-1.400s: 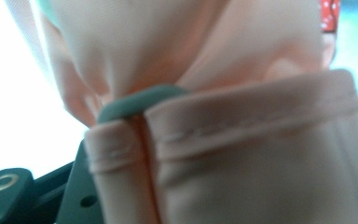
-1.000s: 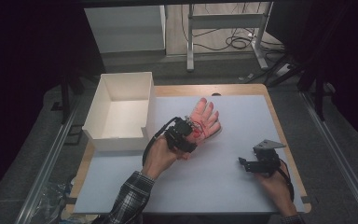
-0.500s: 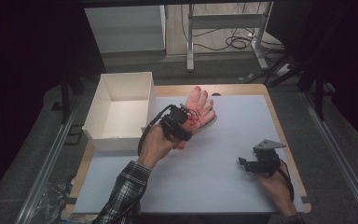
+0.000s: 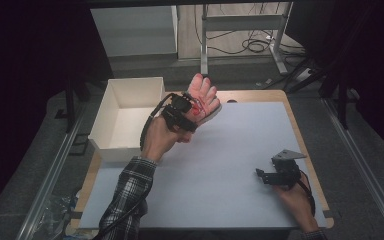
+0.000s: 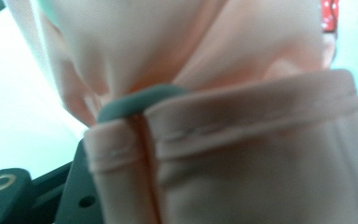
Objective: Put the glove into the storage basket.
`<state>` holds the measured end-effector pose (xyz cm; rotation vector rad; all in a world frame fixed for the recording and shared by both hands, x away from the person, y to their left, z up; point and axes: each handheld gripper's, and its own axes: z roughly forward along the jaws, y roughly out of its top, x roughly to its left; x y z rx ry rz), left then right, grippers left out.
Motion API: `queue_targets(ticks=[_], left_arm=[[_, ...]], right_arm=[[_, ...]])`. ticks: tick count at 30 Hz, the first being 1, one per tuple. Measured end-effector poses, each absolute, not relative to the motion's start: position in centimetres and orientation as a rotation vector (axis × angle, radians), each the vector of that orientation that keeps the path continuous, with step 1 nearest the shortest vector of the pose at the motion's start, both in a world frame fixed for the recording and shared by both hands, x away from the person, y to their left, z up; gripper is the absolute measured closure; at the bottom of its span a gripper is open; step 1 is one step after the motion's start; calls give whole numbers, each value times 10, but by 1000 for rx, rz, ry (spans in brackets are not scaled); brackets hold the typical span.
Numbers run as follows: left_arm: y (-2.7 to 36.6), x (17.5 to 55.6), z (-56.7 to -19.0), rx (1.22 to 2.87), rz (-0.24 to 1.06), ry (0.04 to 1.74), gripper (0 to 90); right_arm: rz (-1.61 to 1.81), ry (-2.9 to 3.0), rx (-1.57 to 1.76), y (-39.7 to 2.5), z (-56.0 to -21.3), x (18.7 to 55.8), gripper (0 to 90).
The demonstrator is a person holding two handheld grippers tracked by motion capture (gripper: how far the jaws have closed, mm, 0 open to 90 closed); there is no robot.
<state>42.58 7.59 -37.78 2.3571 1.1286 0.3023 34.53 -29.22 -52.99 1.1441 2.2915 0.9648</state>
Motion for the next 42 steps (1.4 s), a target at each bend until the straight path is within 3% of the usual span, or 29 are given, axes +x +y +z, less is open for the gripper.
queue_targets(ticks=[24,42], left_arm=[[138,445,-347,2227,418,1318,477],[195,440,-353,2135,523,1486,476]], right_arm=[[965,2291,1143,-292,-530,345,217],[964,2290,1140,-292,-530,345,217]])
